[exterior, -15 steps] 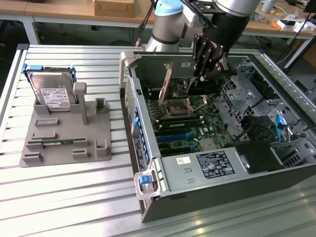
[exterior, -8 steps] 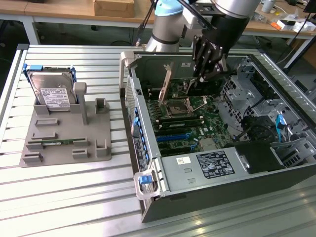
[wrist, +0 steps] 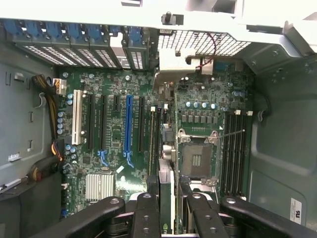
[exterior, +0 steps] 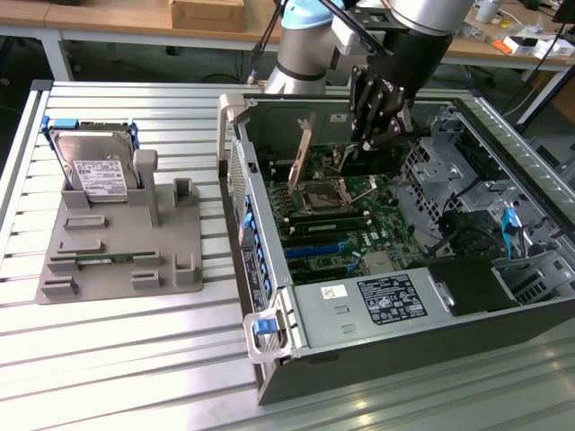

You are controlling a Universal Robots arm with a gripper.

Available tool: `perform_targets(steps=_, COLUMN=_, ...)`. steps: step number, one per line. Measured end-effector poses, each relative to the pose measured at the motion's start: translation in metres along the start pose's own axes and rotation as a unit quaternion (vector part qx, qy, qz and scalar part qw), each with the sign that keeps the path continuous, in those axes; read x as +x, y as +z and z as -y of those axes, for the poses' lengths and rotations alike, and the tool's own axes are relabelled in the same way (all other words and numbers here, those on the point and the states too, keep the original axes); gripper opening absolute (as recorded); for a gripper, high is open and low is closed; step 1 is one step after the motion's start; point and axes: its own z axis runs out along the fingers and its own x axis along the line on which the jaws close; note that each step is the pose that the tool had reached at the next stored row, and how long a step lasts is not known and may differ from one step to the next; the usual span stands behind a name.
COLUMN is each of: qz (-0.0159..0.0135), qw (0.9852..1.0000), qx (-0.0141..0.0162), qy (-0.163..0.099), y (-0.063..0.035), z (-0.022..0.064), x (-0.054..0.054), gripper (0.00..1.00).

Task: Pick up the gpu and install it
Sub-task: 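Insert the gpu into the slot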

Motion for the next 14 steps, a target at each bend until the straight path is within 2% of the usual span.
perform_targets(steps=14, qz=0.0, qw=1.0, qx=0.0, qy=0.0, y=0.005, z=0.0002, x=0.0003, gripper=0.27)
